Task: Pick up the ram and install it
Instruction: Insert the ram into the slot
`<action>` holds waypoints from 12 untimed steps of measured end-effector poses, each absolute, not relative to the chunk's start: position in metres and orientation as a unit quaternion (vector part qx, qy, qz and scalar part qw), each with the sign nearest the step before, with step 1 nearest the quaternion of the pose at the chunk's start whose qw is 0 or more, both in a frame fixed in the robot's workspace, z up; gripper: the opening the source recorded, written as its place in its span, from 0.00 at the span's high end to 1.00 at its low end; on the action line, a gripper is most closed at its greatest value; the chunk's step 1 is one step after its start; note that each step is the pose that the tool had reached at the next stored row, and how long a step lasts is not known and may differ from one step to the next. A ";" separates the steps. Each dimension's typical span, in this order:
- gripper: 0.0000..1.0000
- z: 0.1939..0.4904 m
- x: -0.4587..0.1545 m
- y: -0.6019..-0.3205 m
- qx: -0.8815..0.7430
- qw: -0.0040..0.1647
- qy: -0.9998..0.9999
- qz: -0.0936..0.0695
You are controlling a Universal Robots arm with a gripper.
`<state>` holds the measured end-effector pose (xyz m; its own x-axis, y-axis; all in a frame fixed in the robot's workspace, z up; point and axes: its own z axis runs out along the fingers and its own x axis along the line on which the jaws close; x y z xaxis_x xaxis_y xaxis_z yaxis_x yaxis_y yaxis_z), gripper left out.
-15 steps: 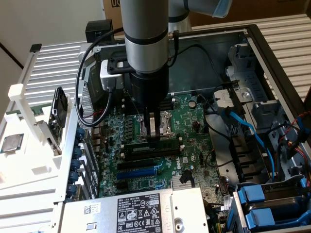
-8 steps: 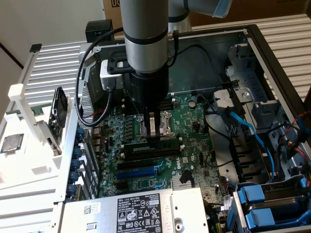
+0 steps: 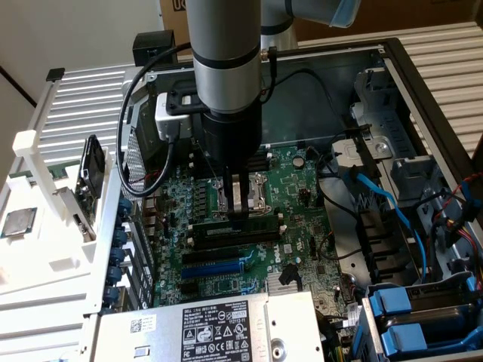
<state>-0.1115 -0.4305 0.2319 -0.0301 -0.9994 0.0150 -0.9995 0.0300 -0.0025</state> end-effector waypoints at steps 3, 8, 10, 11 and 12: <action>0.87 0.232 -0.112 -0.430 0.696 0.004 -0.718 0.006; 0.87 0.232 -0.112 -0.430 0.696 0.004 -0.718 0.007; 0.87 0.232 -0.113 -0.430 0.696 0.004 -0.718 0.007; 0.87 0.232 -0.113 -0.430 0.696 0.003 -0.718 0.007; 0.87 0.232 -0.113 -0.430 0.696 0.003 -0.718 0.007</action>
